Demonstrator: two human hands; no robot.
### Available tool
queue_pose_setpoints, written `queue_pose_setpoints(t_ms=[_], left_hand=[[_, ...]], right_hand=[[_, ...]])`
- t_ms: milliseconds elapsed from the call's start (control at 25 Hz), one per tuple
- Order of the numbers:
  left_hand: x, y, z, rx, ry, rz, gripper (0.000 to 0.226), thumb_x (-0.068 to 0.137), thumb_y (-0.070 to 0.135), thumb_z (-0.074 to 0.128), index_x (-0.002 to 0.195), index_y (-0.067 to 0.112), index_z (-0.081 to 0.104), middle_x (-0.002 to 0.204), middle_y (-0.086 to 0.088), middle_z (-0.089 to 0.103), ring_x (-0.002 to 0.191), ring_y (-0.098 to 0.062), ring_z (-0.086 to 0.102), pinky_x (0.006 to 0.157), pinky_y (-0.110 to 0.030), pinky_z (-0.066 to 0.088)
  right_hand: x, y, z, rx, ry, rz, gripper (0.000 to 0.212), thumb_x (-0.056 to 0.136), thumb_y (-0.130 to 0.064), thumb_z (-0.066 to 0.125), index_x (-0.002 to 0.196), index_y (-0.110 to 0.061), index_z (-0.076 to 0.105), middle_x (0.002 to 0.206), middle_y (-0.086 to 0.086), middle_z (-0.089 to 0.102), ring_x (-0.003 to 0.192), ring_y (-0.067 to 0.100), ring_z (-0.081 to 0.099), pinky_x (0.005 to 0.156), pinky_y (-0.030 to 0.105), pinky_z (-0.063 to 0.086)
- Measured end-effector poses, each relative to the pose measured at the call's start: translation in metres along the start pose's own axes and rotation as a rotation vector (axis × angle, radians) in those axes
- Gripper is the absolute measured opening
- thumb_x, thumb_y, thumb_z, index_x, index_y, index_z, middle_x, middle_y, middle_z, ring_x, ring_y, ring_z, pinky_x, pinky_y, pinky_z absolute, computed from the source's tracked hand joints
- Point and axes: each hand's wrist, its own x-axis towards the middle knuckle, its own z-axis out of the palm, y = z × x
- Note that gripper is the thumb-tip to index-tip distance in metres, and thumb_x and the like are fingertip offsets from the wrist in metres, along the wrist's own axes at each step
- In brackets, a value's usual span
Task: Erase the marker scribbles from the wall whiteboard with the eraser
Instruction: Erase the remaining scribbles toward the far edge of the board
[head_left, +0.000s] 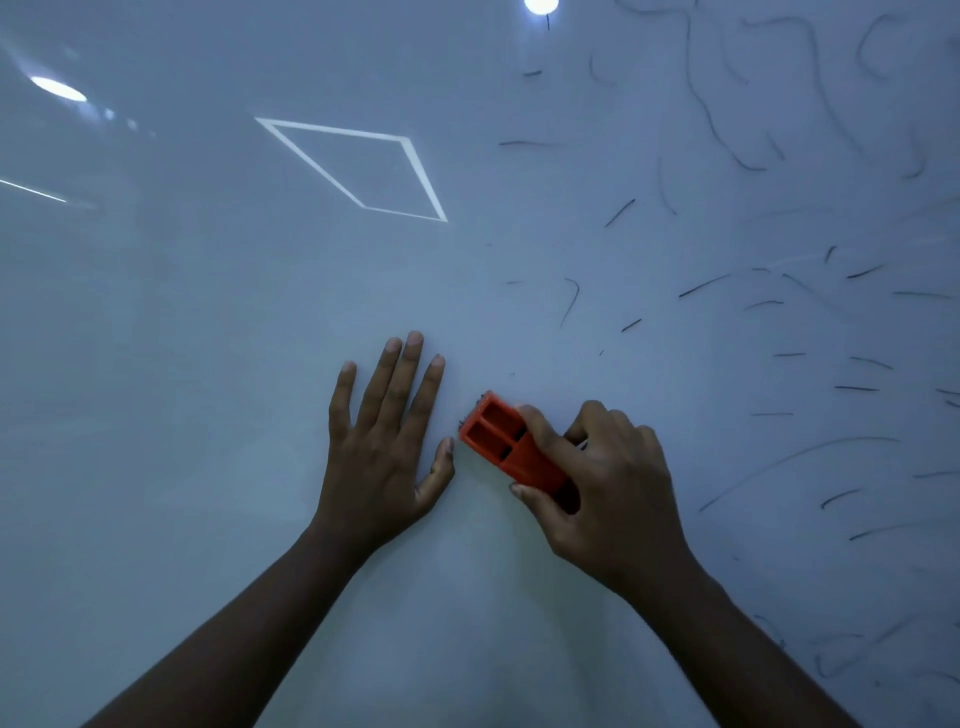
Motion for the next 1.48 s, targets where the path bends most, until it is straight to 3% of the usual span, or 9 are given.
queue_pose_setpoints(t_ms=[80, 240, 400, 560, 840, 960, 1240, 1360, 1480], left_hand=[[0.002, 0.001, -0.002, -0.018, 0.025, -0.017, 0.078, 0.103, 0.044, 0.046, 0.167, 0.003, 0.026, 0.177, -0.015, 0.018, 0.164, -0.03, 0.02, 0.13, -0.061, 0.016], [0.004, -0.004, -0.007, -0.017, 0.041, -0.009, 0.081, 0.1, 0.046, 0.05, 0.164, 0.0, 0.032, 0.175, -0.014, 0.027, 0.162, -0.028, 0.027, 0.127, -0.058, 0.023], [0.028, -0.011, -0.015, -0.067, 0.133, -0.039, 0.072, 0.098, 0.041, 0.055, 0.159, 0.004, 0.045, 0.164, -0.012, 0.044, 0.148, -0.027, 0.044, 0.112, -0.049, 0.032], [0.094, -0.035, -0.023, -0.057, 0.231, -0.124, 0.062, 0.101, 0.028, 0.052, 0.158, 0.004, 0.046, 0.163, -0.015, 0.045, 0.151, -0.028, 0.039, 0.11, -0.048, 0.032], [0.116, -0.06, -0.023, -0.03, 0.204, -0.165, 0.058, 0.104, 0.021, 0.044, 0.16, 0.004, 0.043, 0.169, -0.017, 0.037, 0.158, -0.031, 0.033, 0.118, -0.053, 0.028], [0.116, -0.062, -0.02, -0.003, 0.227, -0.143, 0.057, 0.104, 0.018, 0.046, 0.159, 0.004, 0.046, 0.169, -0.016, 0.038, 0.158, -0.03, 0.035, 0.116, -0.053, 0.03], [0.113, -0.059, -0.013, 0.003, 0.235, -0.159, 0.058, 0.105, 0.019, 0.042, 0.161, 0.005, 0.043, 0.17, -0.016, 0.037, 0.159, -0.029, 0.033, 0.122, -0.052, 0.026], [0.113, -0.057, -0.014, 0.002, 0.235, -0.168, 0.058, 0.105, 0.018, 0.04, 0.161, 0.005, 0.043, 0.17, -0.015, 0.036, 0.159, -0.029, 0.033, 0.123, -0.052, 0.025], [0.113, -0.057, -0.015, -0.049, 0.24, -0.183, 0.058, 0.104, 0.018, 0.038, 0.16, 0.005, 0.044, 0.17, -0.014, 0.038, 0.159, -0.028, 0.033, 0.124, -0.051, 0.024]], right_hand=[[0.018, 0.021, -0.014, -0.013, 0.07, 0.066, 0.072, 0.081, -0.054, 0.071, 0.146, -0.025, 0.056, 0.092, 0.004, 0.046, 0.079, 0.025, 0.047, 0.068, 0.04, 0.045], [0.05, 0.084, -0.049, 0.112, 0.257, 0.487, 0.075, 0.086, -0.048, 0.077, 0.152, -0.028, 0.049, 0.096, 0.006, 0.044, 0.082, 0.028, 0.053, 0.073, 0.042, 0.052], [0.062, 0.095, -0.048, 0.199, 0.38, 0.702, 0.075, 0.087, -0.05, 0.076, 0.153, -0.025, 0.048, 0.102, 0.007, 0.045, 0.089, 0.03, 0.058, 0.08, 0.038, 0.051], [0.068, 0.037, -0.025, 0.23, 0.327, 0.503, 0.073, 0.082, -0.043, 0.082, 0.148, -0.024, 0.057, 0.092, 0.003, 0.042, 0.083, 0.027, 0.054, 0.071, 0.032, 0.045], [0.06, -0.001, -0.006, 0.089, 0.122, 0.068, 0.072, 0.079, -0.067, 0.06, 0.144, -0.034, 0.057, 0.088, -0.009, 0.038, 0.075, 0.011, 0.039, 0.065, 0.032, 0.047], [0.082, 0.028, -0.022, 0.078, 0.189, 0.114, 0.071, 0.079, -0.065, 0.065, 0.143, -0.035, 0.059, 0.086, -0.005, 0.042, 0.072, 0.016, 0.046, 0.067, 0.035, 0.048], [0.12, 0.107, -0.062, 0.181, 0.478, 0.691, 0.074, 0.082, -0.055, 0.077, 0.147, -0.027, 0.055, 0.095, 0.011, 0.053, 0.082, 0.03, 0.06, 0.072, 0.035, 0.045], [0.136, 0.072, -0.051, 0.265, 0.459, 0.644, 0.07, 0.077, -0.052, 0.083, 0.14, -0.03, 0.063, 0.09, 0.008, 0.052, 0.081, 0.031, 0.06, 0.071, 0.036, 0.047], [0.142, 0.005, -0.028, 0.236, 0.299, 0.391, 0.072, 0.076, -0.055, 0.078, 0.143, -0.037, 0.059, 0.091, 0.0, 0.046, 0.087, 0.025, 0.056, 0.07, 0.036, 0.051]])
